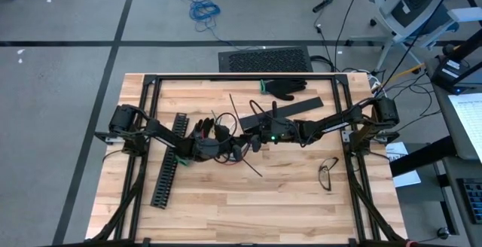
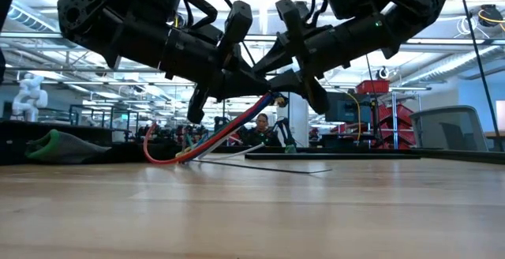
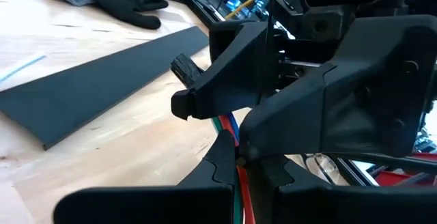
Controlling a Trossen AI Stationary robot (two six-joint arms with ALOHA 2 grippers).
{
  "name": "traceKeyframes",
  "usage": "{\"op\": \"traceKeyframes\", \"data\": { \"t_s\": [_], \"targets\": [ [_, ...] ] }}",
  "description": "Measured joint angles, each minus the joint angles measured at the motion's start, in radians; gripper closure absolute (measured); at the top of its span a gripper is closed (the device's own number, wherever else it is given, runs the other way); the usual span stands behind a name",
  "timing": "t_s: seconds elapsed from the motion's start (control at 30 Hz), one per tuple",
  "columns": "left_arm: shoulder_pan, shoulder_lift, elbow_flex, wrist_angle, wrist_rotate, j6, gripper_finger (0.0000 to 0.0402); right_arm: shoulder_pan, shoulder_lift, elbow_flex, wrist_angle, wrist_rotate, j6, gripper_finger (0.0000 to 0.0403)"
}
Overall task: Ziptie cables
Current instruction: Wrap the cable wires with the black zip tie
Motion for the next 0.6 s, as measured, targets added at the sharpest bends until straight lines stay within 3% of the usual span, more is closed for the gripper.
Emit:
{"op": "traceKeyframes", "data": {
  "t_s": [0.07,0.17,0.23,0.43,0.6],
  "targets": [
    [0.001,0.000,0.000,0.001,0.012,0.007,0.0386,0.000,0.000,0.000,0.003,-0.011,0.000,0.0282],
    [0.001,0.000,0.000,0.001,0.018,0.007,0.0386,0.001,-0.001,0.000,0.015,-0.059,-0.009,0.0362],
    [0.000,0.000,0.000,0.004,0.020,0.007,0.0386,0.009,-0.001,0.000,0.018,-0.056,-0.015,0.0390],
    [0.000,-0.003,-0.001,0.016,0.050,0.003,0.0384,0.013,-0.002,-0.001,0.035,-0.062,0.000,0.0401],
    [0.000,-0.004,0.000,0.035,0.078,-0.076,0.0322,0.013,-0.036,-0.002,0.032,-0.074,-0.028,0.0402]
  ]
}}
